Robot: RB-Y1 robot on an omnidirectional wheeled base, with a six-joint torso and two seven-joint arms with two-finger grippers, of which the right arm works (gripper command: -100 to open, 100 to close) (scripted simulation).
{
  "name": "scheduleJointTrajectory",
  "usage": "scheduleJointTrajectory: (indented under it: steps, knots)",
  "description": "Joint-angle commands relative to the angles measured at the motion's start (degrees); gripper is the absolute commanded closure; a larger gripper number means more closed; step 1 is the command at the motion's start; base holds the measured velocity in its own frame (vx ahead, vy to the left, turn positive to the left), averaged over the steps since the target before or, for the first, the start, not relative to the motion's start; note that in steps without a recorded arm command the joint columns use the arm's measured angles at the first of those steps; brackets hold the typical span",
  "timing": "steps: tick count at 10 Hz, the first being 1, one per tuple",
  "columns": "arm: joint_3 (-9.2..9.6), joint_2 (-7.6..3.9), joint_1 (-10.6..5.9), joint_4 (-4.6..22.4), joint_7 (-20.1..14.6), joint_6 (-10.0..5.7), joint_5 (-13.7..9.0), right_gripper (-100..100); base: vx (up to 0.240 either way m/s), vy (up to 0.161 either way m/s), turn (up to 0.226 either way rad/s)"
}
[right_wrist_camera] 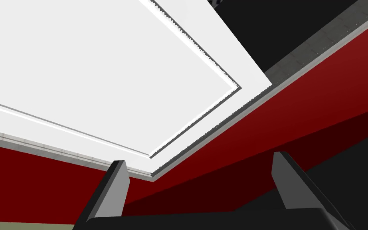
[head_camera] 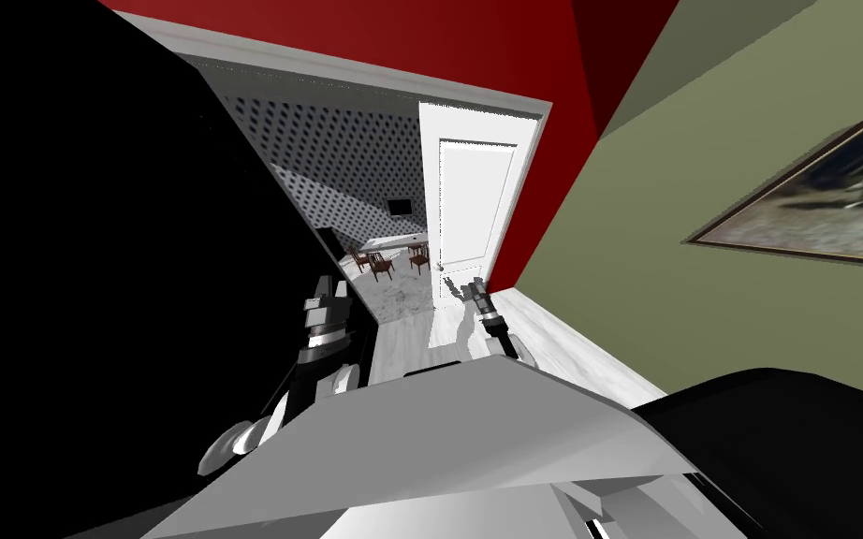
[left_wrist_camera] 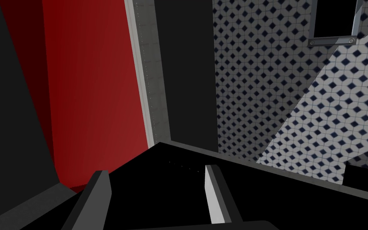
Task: Pull the door open
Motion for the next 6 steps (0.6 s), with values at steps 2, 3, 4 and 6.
scheduleJointTrajectory:
  steps: [2, 3, 4, 6]
  knots:
    - [-0.40, -0.58, -1.29, 3.76, 2.90, -0.75, 0.87, -100, 0.101, 0.037, -0.009]
    - [-0.55, -0.75, -1.85, 5.29, 4.01, -1.03, 1.21, -100, 0.095, 0.029, -0.009]
    - [-0.70, -0.93, -2.40, 6.83, 5.11, -1.32, 1.55, -100, 0.092, 0.017, -0.009]
    - [-1.00, -1.28, -3.52, 9.89, 7.33, -1.89, 2.23, -100, 0.116, 0.025, -0.009]
